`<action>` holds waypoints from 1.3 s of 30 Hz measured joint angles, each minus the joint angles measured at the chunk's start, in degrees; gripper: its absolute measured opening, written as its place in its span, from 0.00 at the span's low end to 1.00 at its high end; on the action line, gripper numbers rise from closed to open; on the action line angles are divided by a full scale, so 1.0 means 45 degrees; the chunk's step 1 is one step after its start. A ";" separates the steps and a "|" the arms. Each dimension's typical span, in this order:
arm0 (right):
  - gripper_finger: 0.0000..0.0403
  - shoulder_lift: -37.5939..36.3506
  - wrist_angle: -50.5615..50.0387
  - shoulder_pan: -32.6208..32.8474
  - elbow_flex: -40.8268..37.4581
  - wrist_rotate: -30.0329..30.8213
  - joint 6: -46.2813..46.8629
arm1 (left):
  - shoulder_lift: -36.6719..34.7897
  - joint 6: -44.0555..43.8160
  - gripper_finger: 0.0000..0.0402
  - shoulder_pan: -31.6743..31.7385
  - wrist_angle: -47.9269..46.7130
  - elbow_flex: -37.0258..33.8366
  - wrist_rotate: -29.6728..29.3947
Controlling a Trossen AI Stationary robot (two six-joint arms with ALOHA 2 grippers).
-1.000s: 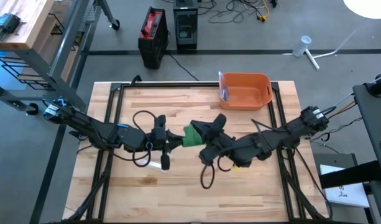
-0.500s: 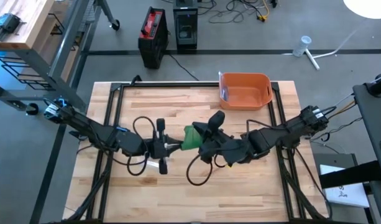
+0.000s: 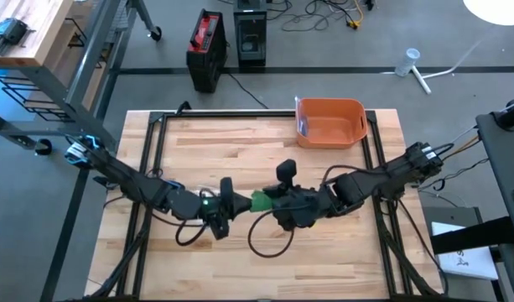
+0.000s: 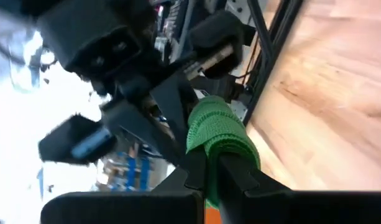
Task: Roll bandage
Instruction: Roll the green bandage
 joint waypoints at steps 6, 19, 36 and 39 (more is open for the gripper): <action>0.00 0.0000 -0.0356 -0.0034 0.0067 -0.2307 0.0790 | 0.0381 0.1966 0.02 -0.0122 0.0404 -0.0012 -0.0243; 0.30 0.0015 -0.0165 -0.0015 0.0057 -0.3890 0.1396 | 0.1662 0.3774 0.02 -0.0691 0.1543 -0.0007 -0.0170; 0.55 -0.1110 0.0095 0.0124 0.0057 -0.3699 0.2548 | 0.1742 0.0433 0.02 -0.1077 0.2106 -0.0002 -0.0078; 0.57 -0.1651 0.0100 0.0361 0.0057 -0.2923 0.2582 | 0.1742 0.0438 0.01 -0.1077 0.2178 -0.0002 -0.0078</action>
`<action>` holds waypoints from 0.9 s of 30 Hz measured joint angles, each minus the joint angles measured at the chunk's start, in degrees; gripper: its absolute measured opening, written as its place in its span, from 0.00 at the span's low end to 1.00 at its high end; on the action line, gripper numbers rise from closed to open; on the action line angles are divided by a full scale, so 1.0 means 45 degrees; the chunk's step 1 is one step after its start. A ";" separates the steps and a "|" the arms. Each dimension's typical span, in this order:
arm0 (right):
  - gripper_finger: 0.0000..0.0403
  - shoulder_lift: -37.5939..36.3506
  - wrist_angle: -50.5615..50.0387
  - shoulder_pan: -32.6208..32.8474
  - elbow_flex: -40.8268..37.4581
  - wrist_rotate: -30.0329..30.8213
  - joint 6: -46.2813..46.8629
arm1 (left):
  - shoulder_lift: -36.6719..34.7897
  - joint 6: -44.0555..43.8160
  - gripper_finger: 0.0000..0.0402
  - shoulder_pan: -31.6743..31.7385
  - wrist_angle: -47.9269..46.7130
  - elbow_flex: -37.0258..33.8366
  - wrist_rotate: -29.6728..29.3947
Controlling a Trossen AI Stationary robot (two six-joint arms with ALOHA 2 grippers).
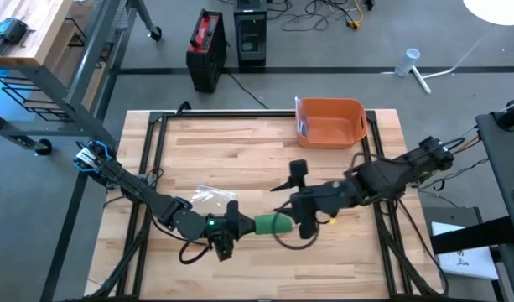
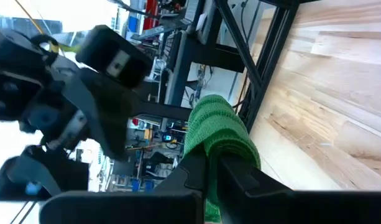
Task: Roll bandage
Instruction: Roll the green bandage
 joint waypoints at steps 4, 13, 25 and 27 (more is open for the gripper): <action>0.56 -0.0614 0.0014 0.0444 0.0000 0.0142 0.0227 | -0.0005 0.0000 0.02 0.0000 0.0198 0.0005 0.0005; 0.56 -0.0065 0.0083 0.1421 -0.0187 0.0159 0.1689 | -0.0005 -0.1997 0.02 0.0401 0.0632 0.0015 -0.0786; 0.64 0.1420 -0.0197 0.1013 -0.0189 0.1543 0.1245 | -0.0070 -0.3090 0.02 0.0530 0.0589 0.0015 -0.0802; 0.63 0.1467 -0.0282 0.0921 -0.0189 0.1487 0.1390 | -0.0102 -0.2702 0.02 0.0476 0.0593 0.0015 -0.0792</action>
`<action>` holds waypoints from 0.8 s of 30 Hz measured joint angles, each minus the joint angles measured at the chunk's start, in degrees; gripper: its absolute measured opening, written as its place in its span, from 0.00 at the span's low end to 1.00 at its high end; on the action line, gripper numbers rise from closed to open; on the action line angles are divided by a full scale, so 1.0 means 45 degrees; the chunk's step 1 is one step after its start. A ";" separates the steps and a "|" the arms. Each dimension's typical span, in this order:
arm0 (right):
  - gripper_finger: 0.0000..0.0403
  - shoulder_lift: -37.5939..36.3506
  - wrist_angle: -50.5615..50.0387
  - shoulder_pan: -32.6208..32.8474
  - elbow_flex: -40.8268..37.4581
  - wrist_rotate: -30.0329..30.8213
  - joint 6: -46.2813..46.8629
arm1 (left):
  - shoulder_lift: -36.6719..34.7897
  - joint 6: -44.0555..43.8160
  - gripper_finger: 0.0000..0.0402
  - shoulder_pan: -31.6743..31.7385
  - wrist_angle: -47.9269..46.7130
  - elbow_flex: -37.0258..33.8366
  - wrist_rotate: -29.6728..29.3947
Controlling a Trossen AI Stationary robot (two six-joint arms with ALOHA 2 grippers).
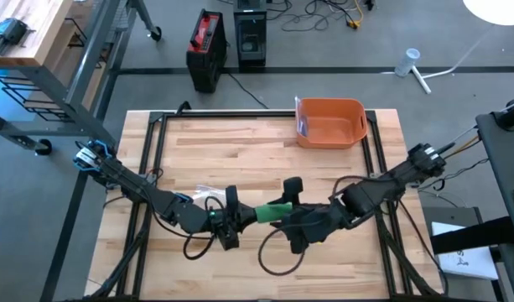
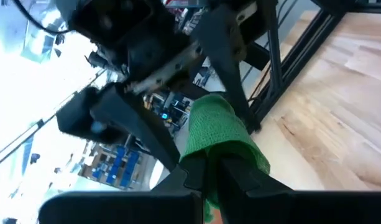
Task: Roll bandage
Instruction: Roll the green bandage
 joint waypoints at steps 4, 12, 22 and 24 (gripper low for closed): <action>0.58 0.0000 -0.0006 -0.0083 0.0000 -0.0098 0.0048 | -0.0042 -0.0055 0.02 -0.0030 0.0010 0.0000 -0.0006; 0.46 -0.0032 -0.1456 -0.0300 0.0015 -0.0173 0.1150 | -0.0044 0.0060 0.02 -0.0239 0.0000 0.0000 -0.0147; 0.31 -0.0049 -0.1590 -0.0320 0.0015 -0.0118 0.0838 | -0.0313 -0.1036 0.04 -0.0394 -0.0077 0.0000 -0.0513; 0.28 -0.0096 -0.1572 -0.0325 0.0013 -0.0106 0.0718 | -0.0454 -0.1648 0.08 -0.0394 -0.0447 0.0000 -0.0535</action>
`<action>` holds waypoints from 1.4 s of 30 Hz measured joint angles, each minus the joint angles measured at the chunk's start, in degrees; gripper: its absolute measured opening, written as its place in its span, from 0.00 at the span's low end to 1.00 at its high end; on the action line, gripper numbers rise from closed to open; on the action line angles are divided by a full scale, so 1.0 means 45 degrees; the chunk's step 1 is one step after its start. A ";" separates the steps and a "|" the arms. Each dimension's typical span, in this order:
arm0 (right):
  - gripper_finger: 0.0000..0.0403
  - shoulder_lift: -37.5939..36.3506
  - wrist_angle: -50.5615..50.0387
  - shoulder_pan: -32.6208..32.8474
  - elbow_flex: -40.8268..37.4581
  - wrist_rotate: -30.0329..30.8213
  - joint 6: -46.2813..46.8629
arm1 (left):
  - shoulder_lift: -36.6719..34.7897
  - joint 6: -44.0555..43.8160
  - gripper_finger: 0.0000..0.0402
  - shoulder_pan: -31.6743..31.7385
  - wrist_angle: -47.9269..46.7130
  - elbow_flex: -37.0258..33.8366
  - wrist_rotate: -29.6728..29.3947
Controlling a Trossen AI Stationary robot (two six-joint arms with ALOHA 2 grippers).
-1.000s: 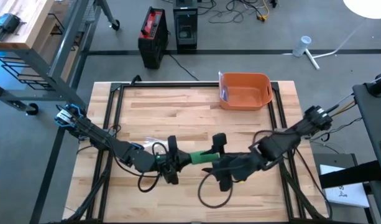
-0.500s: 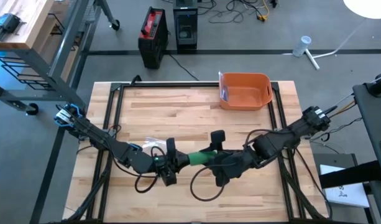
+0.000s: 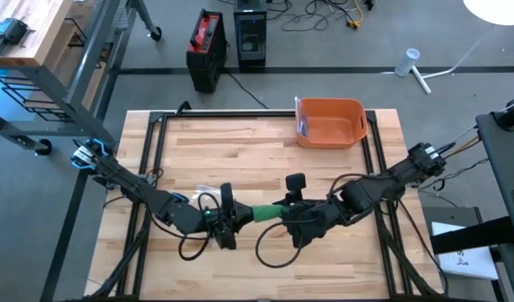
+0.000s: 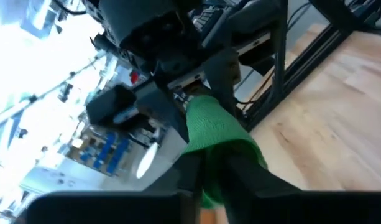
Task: Roll bandage
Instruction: Roll the green bandage
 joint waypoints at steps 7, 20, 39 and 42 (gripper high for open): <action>0.19 -0.0410 -0.0095 0.0015 -0.0027 0.0038 -0.0147 | -0.0907 -0.3299 0.33 -0.0010 -0.2908 0.0000 -0.0020; 0.19 -0.1208 -0.0067 -0.0019 -0.0191 0.0037 0.0178 | -0.1915 -1.8321 0.62 0.0000 -1.5262 -0.0062 0.1639; 0.16 -0.0604 -0.0232 -0.0112 -0.0421 0.0017 0.0430 | 0.0906 -1.9621 0.49 0.2331 -0.9550 -0.3881 0.5282; 0.17 -0.0604 -0.0768 -0.0113 -0.0421 0.0011 0.0818 | 0.1414 -1.8963 0.46 0.2741 -0.7383 -0.4731 0.5487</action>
